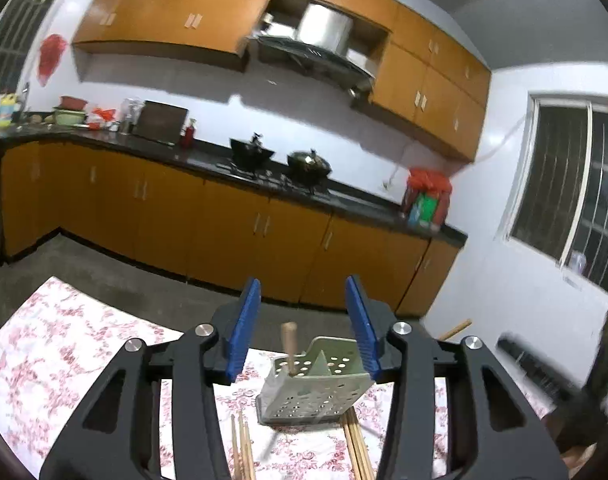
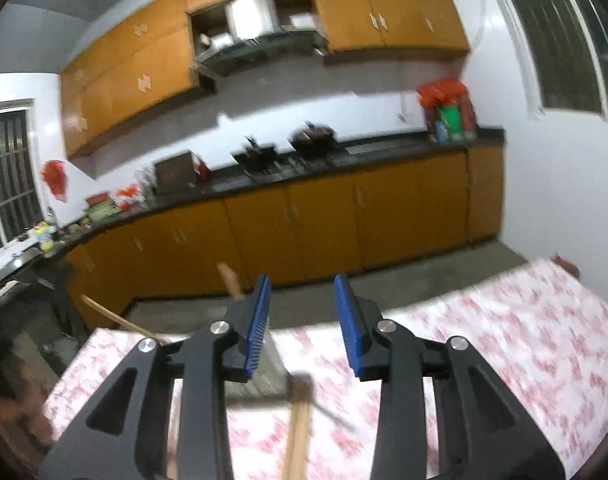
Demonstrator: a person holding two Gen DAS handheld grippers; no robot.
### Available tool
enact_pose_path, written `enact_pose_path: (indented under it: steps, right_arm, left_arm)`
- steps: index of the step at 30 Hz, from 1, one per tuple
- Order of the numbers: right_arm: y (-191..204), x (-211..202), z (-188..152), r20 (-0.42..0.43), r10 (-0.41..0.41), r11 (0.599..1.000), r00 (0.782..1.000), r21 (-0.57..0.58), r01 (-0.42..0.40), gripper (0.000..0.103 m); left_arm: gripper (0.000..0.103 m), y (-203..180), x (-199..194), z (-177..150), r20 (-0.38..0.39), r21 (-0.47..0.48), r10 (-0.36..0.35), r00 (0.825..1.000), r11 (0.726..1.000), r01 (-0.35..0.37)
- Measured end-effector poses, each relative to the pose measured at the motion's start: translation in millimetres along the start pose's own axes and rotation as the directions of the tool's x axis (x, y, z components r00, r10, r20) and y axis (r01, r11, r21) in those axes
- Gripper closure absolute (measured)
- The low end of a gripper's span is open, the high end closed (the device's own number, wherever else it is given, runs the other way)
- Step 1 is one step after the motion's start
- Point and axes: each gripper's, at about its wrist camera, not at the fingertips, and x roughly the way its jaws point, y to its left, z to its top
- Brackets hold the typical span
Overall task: Organize utensils
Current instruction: 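Open both tools to drop the chopsticks into the holder, then grasp another chopstick with the right tool while the left tool grasps one too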
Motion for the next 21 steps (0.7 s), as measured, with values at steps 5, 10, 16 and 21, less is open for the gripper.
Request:
enact_pose_path:
  steps: [5, 10, 16, 21]
  right_arm:
    - [-16.4, 37.4, -66.8, -0.266, -0.016, 1.000, 0.964, -0.009, 0.014, 0.072]
    - [-4.7, 61.3, -130.9, -0.456, 0.041, 0.998, 0.889, -0.030, -0.062, 0.085]
    - [8.4, 67.5, -167.1, -0.522, 0.047, 0.992, 0.852, -0.072, -0.099, 0.086]
    - [14.6, 66.5, -168.6, -0.527, 0.042, 0.990, 0.849, -0.092, -0.106, 0.089]
  left_arm:
    - [0.057, 31.4, -25.4, -19.9, 0.001, -0.027, 0.087, 0.996, 0.996, -0.087]
    - [0.060, 54.9, -11.3, -70.3, -0.204, 0.037, 0.206, 0.957, 0.978, -0.203]
    - [0.069, 72.1, 5.8, -132.6, -0.413, 0.076, 0.233, 0.881, 0.972, -0.222]
    - [0.070, 73.0, 11.3, -157.6, -0.481, 0.094, 0.221, 0.848, 0.975, -0.201]
